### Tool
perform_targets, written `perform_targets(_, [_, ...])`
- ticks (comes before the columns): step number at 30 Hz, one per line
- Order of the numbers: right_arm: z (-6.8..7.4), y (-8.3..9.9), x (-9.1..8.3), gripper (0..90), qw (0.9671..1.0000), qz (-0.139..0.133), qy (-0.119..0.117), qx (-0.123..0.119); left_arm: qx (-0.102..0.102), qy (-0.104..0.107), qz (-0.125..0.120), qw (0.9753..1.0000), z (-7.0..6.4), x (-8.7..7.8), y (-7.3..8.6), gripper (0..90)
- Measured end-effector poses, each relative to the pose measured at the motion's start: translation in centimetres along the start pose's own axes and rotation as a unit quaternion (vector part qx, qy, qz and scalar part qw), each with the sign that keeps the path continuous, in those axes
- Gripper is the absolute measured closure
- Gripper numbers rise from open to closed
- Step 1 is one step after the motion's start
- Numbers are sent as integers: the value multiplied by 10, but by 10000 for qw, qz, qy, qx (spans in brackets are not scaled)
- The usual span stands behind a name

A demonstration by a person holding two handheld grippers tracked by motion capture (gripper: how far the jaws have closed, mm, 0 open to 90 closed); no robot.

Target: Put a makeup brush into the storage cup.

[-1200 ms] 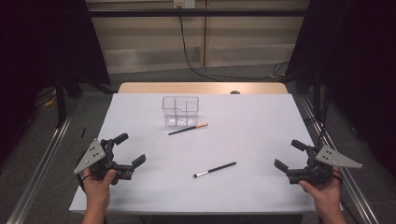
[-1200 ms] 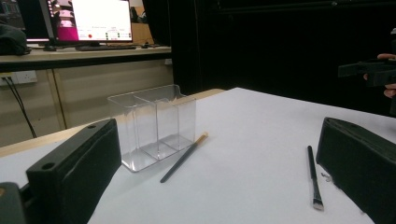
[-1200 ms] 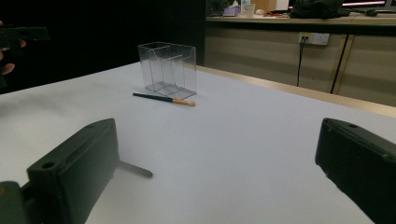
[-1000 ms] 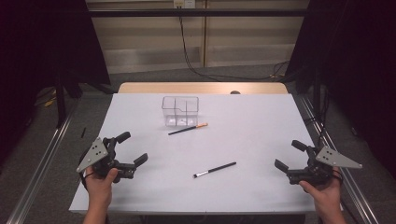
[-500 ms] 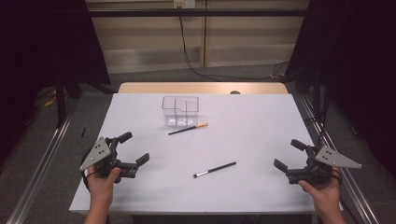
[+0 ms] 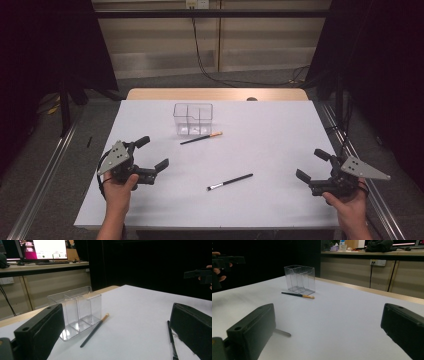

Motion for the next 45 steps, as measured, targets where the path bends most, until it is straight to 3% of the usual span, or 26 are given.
perform_targets(15, [0, -3, 2, 0, 10000, -41, 2, -31, -43, 82, -74, 9999, -3, 17, -6, 0])
perform_targets(31, [7, -3, 11, 0, 9999, -7, -130, -62, -258, 193, -155, 9994, -2, 44, -7, 0])
perform_targets(45, [6, 0, 11, 0, 9998, 36, -150, -95, -211, 210, -16, 9996, 2, 66, -2, 0])
Point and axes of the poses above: each handheld gripper's, and its own axes: x roughly forward along the jaws, y roughly out of its underside, z roughly to its left, the point moved 9 cm from there along x, roughly forward along the jaws, and after that the axes turned 12 degrees about -x, right-handed, at the moved point
